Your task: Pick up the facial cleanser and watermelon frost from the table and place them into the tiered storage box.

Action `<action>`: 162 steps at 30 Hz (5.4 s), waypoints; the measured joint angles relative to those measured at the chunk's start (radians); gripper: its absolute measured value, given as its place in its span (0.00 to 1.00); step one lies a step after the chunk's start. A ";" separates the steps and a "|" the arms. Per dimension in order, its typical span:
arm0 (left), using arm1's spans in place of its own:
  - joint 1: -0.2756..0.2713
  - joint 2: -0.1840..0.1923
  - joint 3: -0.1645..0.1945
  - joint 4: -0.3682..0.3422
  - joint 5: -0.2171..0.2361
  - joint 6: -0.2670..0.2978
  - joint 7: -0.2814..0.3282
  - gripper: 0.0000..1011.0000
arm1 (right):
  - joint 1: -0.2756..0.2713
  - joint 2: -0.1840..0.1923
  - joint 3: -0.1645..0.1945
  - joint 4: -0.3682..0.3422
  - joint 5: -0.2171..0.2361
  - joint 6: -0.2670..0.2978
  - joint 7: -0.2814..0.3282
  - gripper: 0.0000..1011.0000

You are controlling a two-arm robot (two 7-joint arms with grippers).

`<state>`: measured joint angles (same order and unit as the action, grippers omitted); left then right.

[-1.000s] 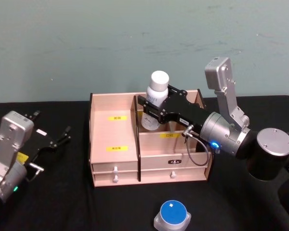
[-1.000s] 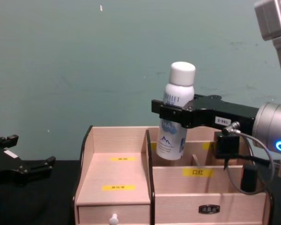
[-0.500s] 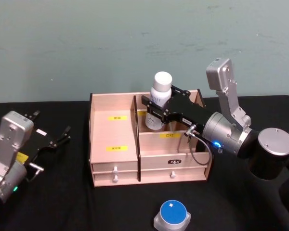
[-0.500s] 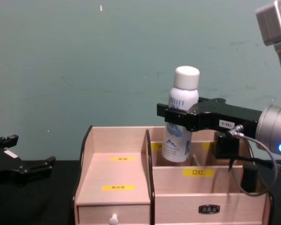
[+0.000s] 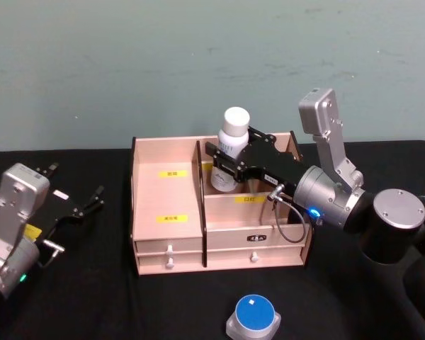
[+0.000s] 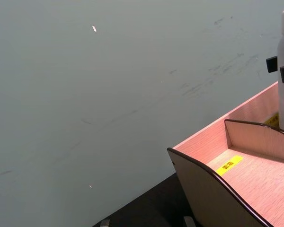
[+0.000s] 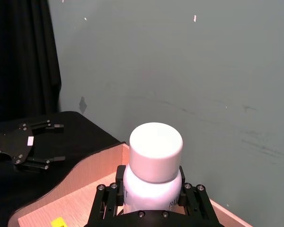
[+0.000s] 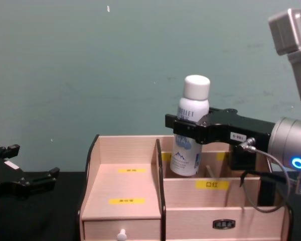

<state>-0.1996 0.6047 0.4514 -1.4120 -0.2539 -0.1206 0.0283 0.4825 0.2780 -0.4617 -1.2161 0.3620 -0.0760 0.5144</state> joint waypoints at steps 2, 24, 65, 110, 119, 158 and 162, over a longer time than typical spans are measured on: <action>0.000 0.000 0.000 0.000 0.000 0.000 0.000 1.00 | 0.006 -0.005 0.000 0.018 0.000 -0.008 0.004 0.59; 0.000 0.000 0.000 0.000 0.000 0.000 0.000 1.00 | 0.021 -0.024 0.005 0.074 -0.003 -0.028 0.017 0.59; 0.000 0.000 0.000 0.000 0.000 0.000 0.000 1.00 | 0.009 -0.030 -0.004 0.121 -0.007 -0.017 0.034 0.59; 0.000 0.000 0.000 0.000 0.000 0.000 0.000 1.00 | -0.250 0.183 0.057 -0.406 0.098 -0.006 0.046 0.99; 0.000 0.000 0.000 0.000 0.000 0.000 0.000 1.00 | -0.419 0.279 0.067 -0.561 0.123 0.010 0.031 0.99; 0.000 0.000 0.000 0.000 0.000 0.000 0.000 1.00 | -0.708 0.359 0.101 -0.632 0.131 0.071 -0.042 0.99; 0.000 0.000 0.000 0.000 0.000 0.000 0.000 1.00 | -0.714 0.360 0.098 -0.623 0.117 0.081 -0.047 0.99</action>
<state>-0.1996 0.6047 0.4514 -1.4119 -0.2539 -0.1206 0.0282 -0.2310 0.6378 -0.3634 -1.8386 0.4790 0.0048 0.4670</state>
